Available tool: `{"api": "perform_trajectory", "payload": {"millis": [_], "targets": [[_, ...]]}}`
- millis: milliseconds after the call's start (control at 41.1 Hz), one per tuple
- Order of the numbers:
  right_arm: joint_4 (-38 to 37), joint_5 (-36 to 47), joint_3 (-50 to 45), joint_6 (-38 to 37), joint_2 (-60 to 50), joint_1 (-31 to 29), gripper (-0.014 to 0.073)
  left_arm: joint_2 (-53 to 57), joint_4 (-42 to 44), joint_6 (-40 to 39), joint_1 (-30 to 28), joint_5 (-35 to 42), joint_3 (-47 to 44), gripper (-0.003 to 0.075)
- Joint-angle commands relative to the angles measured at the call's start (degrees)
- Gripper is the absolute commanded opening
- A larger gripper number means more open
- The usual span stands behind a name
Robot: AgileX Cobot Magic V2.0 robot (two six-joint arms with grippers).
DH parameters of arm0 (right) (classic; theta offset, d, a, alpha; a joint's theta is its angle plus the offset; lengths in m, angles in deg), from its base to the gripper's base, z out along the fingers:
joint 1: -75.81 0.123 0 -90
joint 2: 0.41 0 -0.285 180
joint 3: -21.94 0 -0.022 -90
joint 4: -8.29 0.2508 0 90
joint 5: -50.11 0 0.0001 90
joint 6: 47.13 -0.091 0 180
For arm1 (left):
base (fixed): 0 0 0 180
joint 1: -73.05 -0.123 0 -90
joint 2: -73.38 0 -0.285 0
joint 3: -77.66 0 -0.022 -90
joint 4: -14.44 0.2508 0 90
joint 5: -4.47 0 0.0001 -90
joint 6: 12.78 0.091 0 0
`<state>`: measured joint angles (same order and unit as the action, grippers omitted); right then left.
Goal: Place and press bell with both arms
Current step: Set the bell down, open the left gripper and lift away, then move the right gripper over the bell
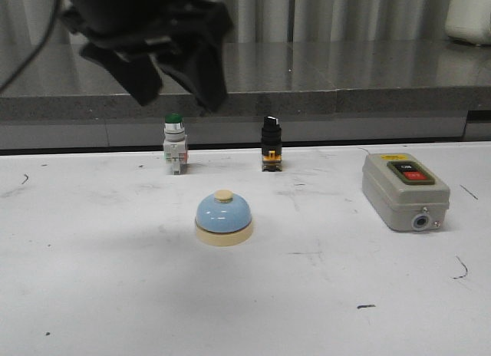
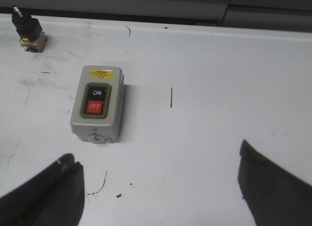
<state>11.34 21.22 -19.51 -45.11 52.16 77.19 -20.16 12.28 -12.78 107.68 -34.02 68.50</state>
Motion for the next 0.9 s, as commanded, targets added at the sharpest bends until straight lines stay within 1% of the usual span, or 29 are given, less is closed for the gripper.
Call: {"api": "perform_trajectory", "payload": {"millis": [0,267,365,462,583,729,802,875], "targets": [[-0.6,3.7,2.1,0.6,0.1,0.0,0.0653,9.7,-0.5,-0.9,-2.4,2.4,-2.3,0.0536],[-0.6,3.7,2.1,0.6,0.1,0.0,0.0653,29.0,-0.6,-0.9,-8.4,1.8,-13.8,0.0535],[-0.6,3.7,2.1,0.6,0.1,0.0,0.0653,34.3,-1.0,-1.0,-9.5,0.5,-17.1,0.0535],[-0.6,3.7,2.1,0.6,0.1,0.0,0.0653,38.6,-1.3,-2.8,-10.2,0.1,-20.2,0.0536],[-0.6,3.7,2.1,0.6,0.1,0.0,0.0653,42.3,-1.3,-3.8,-10.4,0.1,-23.3,0.0536],[0.2,3.1,2.1,0.6,0.1,0.0,0.0653,43.5,-1.3,-3.8,-10.4,0.2,-24.0,0.0535],[3.0,0.3,3.0,0.6,0.1,0.2,0.0653,43.5,-1.3,-3.8,-10.4,0.2,-24.0,0.0535],[3.7,-4.0,5.2,1.8,0.3,1.1,0.0653,43.5,-1.3,-3.8,-10.4,0.3,-24.0,0.0535]]}}
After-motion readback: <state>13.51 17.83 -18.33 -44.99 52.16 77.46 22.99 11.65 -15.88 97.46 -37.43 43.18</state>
